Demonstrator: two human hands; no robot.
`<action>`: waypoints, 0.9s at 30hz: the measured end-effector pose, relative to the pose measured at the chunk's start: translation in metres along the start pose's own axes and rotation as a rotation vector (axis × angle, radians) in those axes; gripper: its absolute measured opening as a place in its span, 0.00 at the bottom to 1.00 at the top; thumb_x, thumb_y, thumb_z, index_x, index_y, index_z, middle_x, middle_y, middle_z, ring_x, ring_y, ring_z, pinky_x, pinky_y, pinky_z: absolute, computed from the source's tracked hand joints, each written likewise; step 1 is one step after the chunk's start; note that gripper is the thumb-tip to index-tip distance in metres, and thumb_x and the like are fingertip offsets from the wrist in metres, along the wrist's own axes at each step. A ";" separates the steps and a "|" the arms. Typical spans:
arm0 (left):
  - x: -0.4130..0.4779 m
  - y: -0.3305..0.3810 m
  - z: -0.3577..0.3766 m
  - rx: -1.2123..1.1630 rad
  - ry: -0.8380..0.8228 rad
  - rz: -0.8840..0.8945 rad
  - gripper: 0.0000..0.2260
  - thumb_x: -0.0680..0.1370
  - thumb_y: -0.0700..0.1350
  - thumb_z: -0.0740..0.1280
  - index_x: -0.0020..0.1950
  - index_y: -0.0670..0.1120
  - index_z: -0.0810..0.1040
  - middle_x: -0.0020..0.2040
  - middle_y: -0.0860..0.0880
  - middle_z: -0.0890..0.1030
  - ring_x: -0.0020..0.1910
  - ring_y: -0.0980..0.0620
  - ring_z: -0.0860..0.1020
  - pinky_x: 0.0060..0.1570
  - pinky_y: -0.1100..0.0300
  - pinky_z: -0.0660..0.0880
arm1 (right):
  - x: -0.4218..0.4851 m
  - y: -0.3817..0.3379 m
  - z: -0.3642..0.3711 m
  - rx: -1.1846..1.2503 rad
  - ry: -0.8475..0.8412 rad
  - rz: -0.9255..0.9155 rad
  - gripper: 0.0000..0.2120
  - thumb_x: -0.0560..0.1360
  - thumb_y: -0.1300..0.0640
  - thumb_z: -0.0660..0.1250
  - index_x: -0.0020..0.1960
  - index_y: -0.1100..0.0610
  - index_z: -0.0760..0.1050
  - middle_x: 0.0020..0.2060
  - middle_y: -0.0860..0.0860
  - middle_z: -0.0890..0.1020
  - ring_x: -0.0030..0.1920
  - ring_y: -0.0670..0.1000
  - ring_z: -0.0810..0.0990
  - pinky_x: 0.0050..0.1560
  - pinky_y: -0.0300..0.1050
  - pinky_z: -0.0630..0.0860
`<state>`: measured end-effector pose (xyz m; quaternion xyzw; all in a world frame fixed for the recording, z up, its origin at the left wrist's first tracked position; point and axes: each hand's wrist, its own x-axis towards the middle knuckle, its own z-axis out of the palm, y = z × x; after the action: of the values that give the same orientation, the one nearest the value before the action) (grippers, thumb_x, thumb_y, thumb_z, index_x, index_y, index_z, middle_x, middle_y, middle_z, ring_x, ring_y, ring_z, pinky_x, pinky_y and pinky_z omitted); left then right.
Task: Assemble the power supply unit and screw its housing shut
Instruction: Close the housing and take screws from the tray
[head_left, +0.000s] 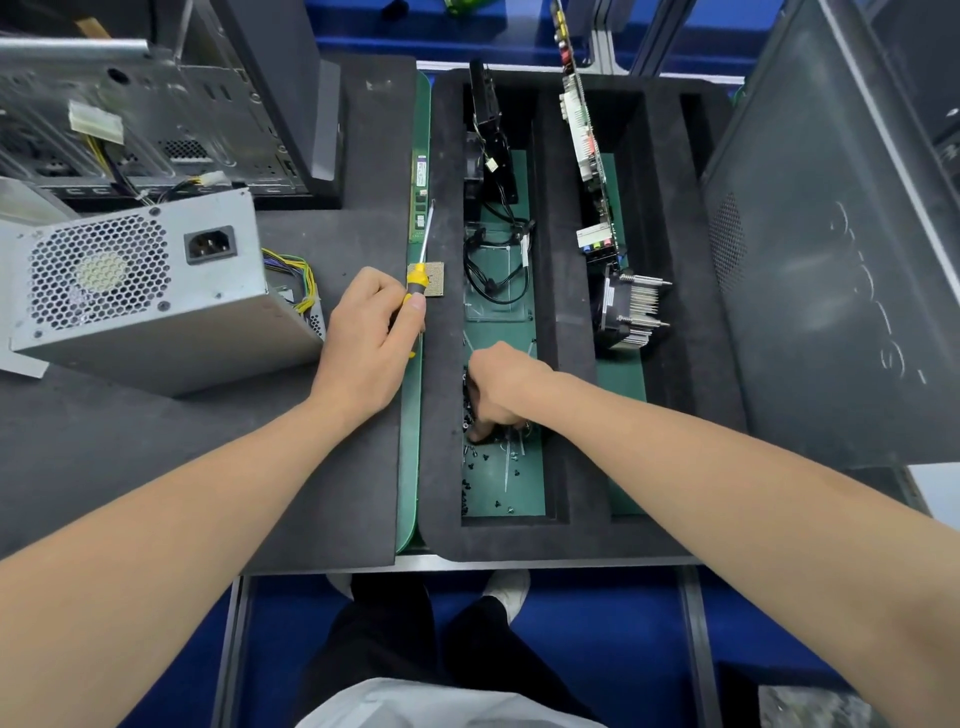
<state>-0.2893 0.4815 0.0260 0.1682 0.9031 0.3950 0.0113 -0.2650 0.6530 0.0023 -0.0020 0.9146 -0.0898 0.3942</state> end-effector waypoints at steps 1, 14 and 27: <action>0.000 0.000 0.000 0.001 0.002 0.001 0.17 0.86 0.48 0.59 0.40 0.43 0.77 0.46 0.49 0.71 0.47 0.57 0.73 0.49 0.74 0.65 | 0.000 -0.002 0.005 -0.003 -0.003 0.000 0.22 0.66 0.48 0.85 0.40 0.57 0.74 0.34 0.52 0.77 0.30 0.52 0.77 0.24 0.39 0.67; 0.000 0.002 0.000 0.003 0.005 -0.005 0.17 0.86 0.46 0.60 0.40 0.42 0.78 0.46 0.48 0.72 0.47 0.55 0.73 0.49 0.74 0.65 | -0.006 0.001 0.006 -0.006 -0.048 -0.040 0.09 0.71 0.62 0.79 0.50 0.59 0.82 0.45 0.55 0.84 0.38 0.55 0.83 0.37 0.47 0.83; 0.000 0.001 -0.001 0.015 -0.002 0.000 0.17 0.86 0.47 0.60 0.40 0.42 0.78 0.46 0.49 0.72 0.47 0.55 0.73 0.49 0.74 0.65 | -0.012 0.004 0.029 -0.134 0.033 -0.077 0.16 0.69 0.64 0.77 0.36 0.58 0.68 0.35 0.53 0.73 0.27 0.52 0.73 0.21 0.39 0.64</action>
<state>-0.2894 0.4819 0.0277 0.1684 0.9060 0.3882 0.0111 -0.2351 0.6528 -0.0093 -0.0621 0.9242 -0.0436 0.3742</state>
